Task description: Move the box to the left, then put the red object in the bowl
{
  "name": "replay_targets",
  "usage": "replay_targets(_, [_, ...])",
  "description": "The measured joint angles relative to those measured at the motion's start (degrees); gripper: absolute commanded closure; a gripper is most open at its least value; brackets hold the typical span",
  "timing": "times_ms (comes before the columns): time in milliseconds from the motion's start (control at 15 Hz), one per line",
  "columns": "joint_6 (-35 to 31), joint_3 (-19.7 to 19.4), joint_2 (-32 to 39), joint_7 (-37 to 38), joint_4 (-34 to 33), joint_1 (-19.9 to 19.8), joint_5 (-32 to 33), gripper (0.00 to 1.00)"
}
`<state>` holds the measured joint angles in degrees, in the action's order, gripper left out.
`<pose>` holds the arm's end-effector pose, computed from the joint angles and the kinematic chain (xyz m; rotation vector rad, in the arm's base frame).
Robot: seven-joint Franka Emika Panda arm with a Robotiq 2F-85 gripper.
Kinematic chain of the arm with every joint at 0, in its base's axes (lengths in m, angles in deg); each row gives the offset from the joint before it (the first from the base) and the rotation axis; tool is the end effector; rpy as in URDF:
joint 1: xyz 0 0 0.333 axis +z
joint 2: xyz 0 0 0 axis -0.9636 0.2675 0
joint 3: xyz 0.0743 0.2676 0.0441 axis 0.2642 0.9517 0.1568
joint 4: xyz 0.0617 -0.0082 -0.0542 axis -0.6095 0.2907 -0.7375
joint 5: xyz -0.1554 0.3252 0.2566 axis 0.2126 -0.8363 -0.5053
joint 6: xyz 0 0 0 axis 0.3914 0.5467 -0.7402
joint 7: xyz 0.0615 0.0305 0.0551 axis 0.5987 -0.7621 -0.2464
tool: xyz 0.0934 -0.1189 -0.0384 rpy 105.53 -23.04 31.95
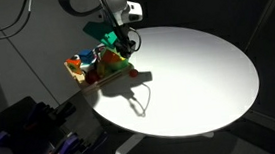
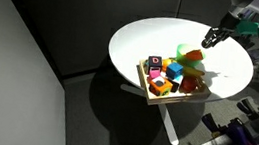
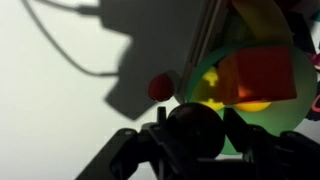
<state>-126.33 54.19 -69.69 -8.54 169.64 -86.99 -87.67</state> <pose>0.5515 -0.0653 0.1360 -2.9281 0.1032 -0.2789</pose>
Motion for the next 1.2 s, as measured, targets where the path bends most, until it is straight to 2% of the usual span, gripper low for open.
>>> replay_targets(400, [-3.23,0.09,0.19,0.0,0.61,3.05,0.0,0.66])
replay_targets(1000, [-6.84,1.27,2.04,0.27,0.33,4.59,0.01,0.66])
replay_targets(1067, [-7.0,1.38,2.39,0.32,0.2,4.59,0.04,0.16])
replay_targets(1133, [-7.02,1.45,2.7,0.44,0.07,4.59,0.06,0.15])
replay_targets(1200, [-7.02,1.46,2.93,0.57,-0.03,4.59,0.1,0.09])
